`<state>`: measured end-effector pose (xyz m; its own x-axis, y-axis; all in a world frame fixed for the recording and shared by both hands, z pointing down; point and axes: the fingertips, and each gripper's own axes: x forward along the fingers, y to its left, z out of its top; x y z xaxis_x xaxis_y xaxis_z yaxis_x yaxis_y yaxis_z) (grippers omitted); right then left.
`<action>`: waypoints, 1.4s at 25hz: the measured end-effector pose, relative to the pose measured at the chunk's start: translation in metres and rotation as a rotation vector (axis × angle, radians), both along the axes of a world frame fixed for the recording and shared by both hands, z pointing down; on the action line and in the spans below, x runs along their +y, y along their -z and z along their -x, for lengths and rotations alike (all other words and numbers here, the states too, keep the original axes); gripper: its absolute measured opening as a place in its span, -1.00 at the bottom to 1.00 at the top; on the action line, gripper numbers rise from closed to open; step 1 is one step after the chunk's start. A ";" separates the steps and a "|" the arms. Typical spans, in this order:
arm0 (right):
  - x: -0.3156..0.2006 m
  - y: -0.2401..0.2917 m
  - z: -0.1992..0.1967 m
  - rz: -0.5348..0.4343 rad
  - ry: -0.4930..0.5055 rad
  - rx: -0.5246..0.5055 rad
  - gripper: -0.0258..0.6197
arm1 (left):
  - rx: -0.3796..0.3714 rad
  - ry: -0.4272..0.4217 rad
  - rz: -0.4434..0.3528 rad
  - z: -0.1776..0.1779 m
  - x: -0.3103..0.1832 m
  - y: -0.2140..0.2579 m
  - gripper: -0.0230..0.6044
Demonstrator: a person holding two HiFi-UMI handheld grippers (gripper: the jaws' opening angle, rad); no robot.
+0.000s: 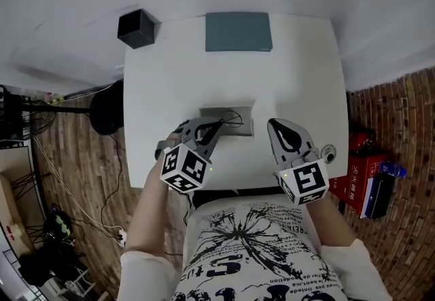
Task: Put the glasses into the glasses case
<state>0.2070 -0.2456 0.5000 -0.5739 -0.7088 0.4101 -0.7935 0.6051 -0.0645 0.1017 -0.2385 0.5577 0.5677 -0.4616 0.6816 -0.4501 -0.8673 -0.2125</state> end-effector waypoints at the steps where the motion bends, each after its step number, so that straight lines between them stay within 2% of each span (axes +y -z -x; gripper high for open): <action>1: 0.000 -0.002 -0.001 0.004 0.002 -0.001 -0.87 | -0.017 -0.016 0.011 -0.002 0.000 -0.005 -0.88; 9: 0.004 -0.018 -0.014 0.038 0.000 0.004 -0.87 | -0.221 -0.190 0.038 -0.016 -0.003 -0.038 -0.88; 15: 0.002 -0.020 -0.021 0.041 -0.016 0.006 -0.87 | -0.324 -0.281 0.142 -0.017 0.000 -0.064 -0.88; 21: 0.000 -0.021 -0.030 0.044 -0.039 0.007 -0.87 | -0.369 -0.329 0.209 -0.018 0.006 -0.079 -0.88; 26: -0.001 -0.025 -0.035 0.055 -0.054 0.013 -0.87 | -0.394 -0.360 0.233 -0.020 0.007 -0.087 -0.87; 31: -0.004 -0.027 -0.037 0.063 -0.058 0.016 -0.87 | -0.365 -0.381 0.275 -0.024 0.011 -0.091 -0.83; 35: -0.008 -0.030 -0.036 0.070 -0.059 0.024 -0.87 | -0.329 -0.354 0.297 -0.022 0.007 -0.092 -0.74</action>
<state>0.2429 -0.2532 0.5304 -0.5211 -0.7103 0.4732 -0.8297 0.5517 -0.0854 0.1239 -0.2312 0.6501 0.3885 -0.0431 0.9204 -0.0723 -0.9973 -0.0162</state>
